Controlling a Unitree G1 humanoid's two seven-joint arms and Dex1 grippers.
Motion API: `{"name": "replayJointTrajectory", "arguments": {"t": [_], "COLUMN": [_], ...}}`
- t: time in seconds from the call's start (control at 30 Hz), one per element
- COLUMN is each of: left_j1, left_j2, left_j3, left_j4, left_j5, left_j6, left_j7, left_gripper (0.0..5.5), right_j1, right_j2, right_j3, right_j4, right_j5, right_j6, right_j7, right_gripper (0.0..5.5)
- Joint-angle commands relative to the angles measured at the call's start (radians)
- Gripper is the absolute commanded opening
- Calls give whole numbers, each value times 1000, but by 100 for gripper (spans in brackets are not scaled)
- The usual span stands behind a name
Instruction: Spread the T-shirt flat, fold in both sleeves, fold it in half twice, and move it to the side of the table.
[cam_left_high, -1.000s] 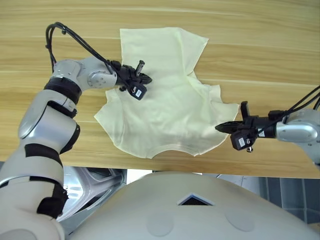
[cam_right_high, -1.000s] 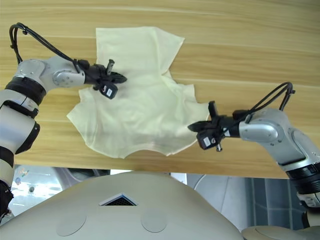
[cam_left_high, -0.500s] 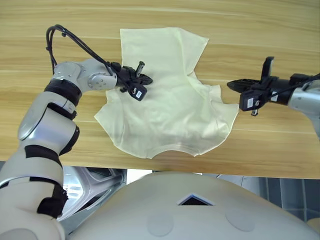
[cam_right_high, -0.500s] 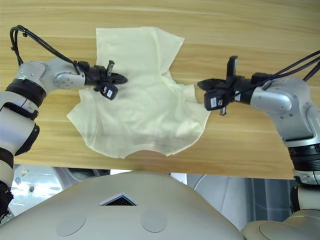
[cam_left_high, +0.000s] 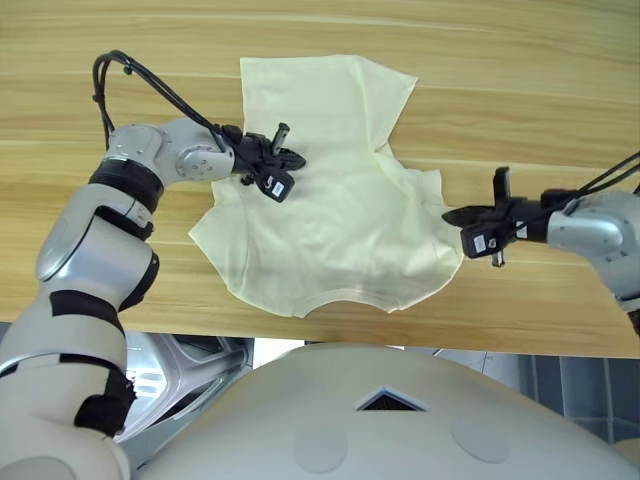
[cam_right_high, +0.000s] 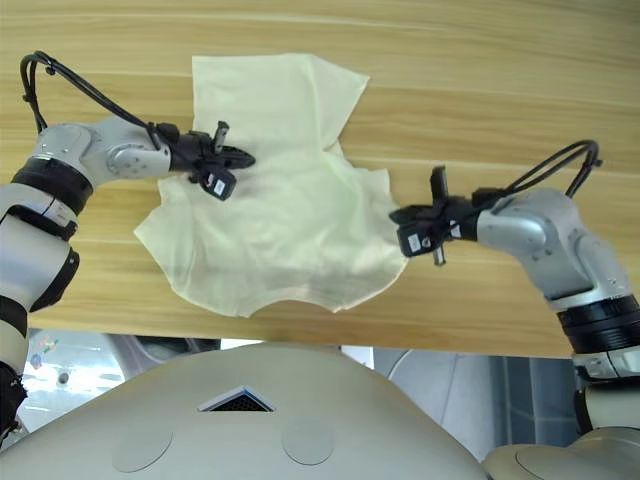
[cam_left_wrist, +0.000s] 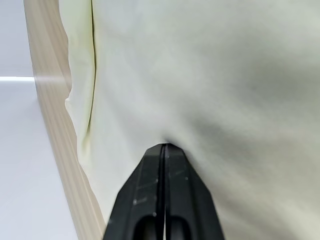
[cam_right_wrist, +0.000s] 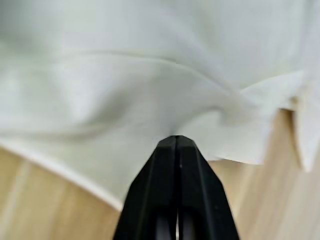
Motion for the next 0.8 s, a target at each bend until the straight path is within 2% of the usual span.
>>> {"name": "replayJointTrajectory", "arguments": {"t": [0.03, 0.27, 0.57, 0.8], "left_j1": [55, 57, 63, 68], "left_j2": [-11, -17, -14, -12], "left_j3": [-44, -48, -51, -52], "left_j4": [22, 24, 21, 20], "left_j5": [49, 50, 51, 50], "left_j6": [16, 28, 26, 25], "left_j7": [-28, -19, -11, -10], "left_gripper": [4, 4, 4, 4], "right_j1": [16, 90, 87, 75], "right_j2": [8, -14, -86, -111], "right_j3": [51, 100, 7, -62], "right_j4": [74, 61, -79, 34], "right_j5": [-36, -4, 147, 99], "right_j6": [-18, -40, -27, -41], "right_j7": [19, 61, 106, 50], "right_gripper": [0, 0, 0, 0]}}
